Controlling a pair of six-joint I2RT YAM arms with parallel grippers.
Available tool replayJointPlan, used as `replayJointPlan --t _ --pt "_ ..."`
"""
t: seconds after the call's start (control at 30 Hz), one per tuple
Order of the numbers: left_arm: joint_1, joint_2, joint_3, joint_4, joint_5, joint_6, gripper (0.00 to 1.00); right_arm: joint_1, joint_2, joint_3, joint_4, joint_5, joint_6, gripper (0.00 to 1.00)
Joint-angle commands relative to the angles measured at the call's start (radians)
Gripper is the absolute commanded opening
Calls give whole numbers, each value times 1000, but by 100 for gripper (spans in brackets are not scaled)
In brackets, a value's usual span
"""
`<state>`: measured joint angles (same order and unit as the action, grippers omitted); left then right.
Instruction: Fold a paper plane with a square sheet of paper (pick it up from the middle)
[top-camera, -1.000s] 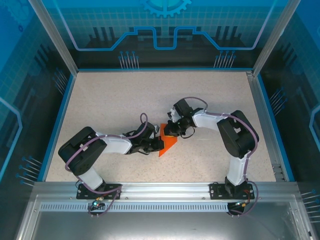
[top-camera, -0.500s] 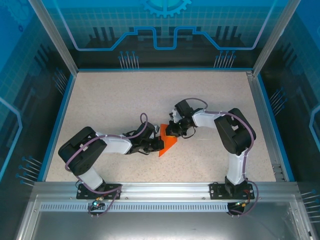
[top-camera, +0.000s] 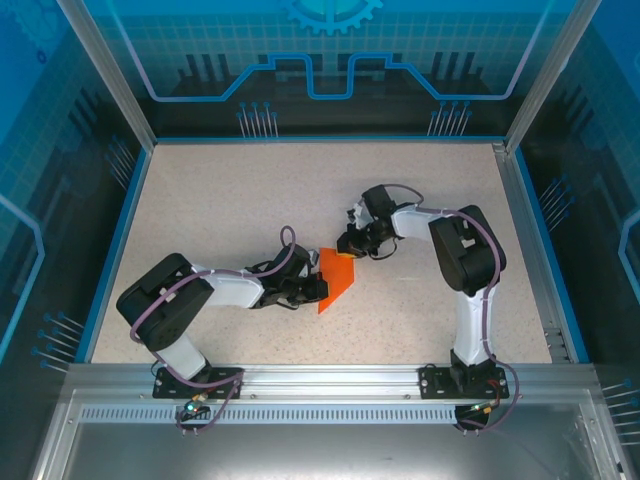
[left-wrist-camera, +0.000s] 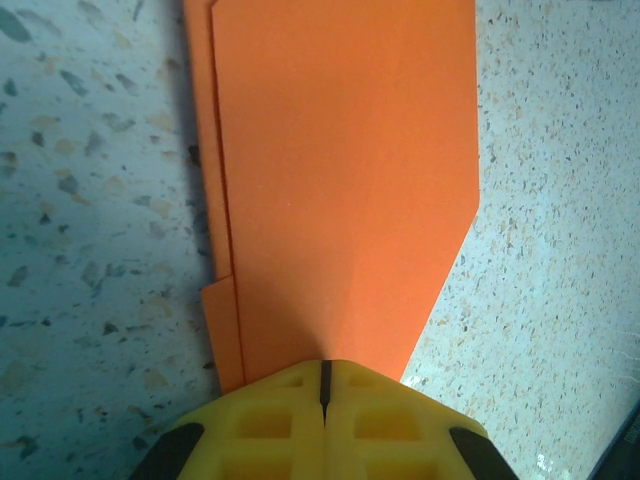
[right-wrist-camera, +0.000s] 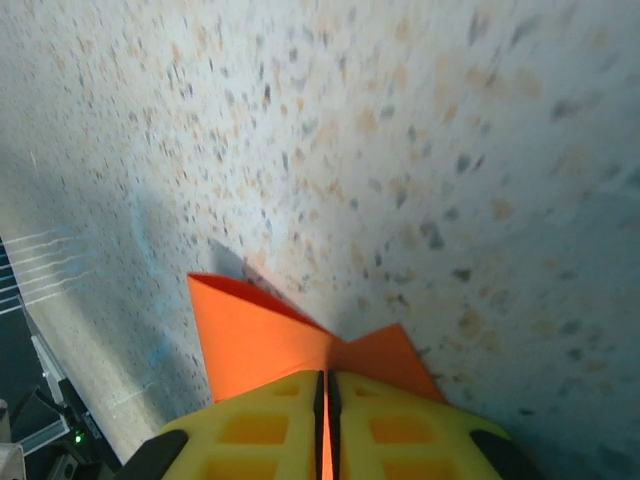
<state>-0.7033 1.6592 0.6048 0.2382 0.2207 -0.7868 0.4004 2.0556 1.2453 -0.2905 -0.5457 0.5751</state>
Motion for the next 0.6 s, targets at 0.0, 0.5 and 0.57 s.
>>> replayJointPlan --t 0.0,0.5,0.57 --pt "-4 63 -86 -290 -87 -1 0 -60 4 68 -6 29 -53 13" --pt "-5 47 -62 -312 -90 10 0 37 -140 -17 -20 -35 -38 14" --pt "-5 47 -61 -307 -84 8 0 62 -140 -54 7 -27 -18 14"
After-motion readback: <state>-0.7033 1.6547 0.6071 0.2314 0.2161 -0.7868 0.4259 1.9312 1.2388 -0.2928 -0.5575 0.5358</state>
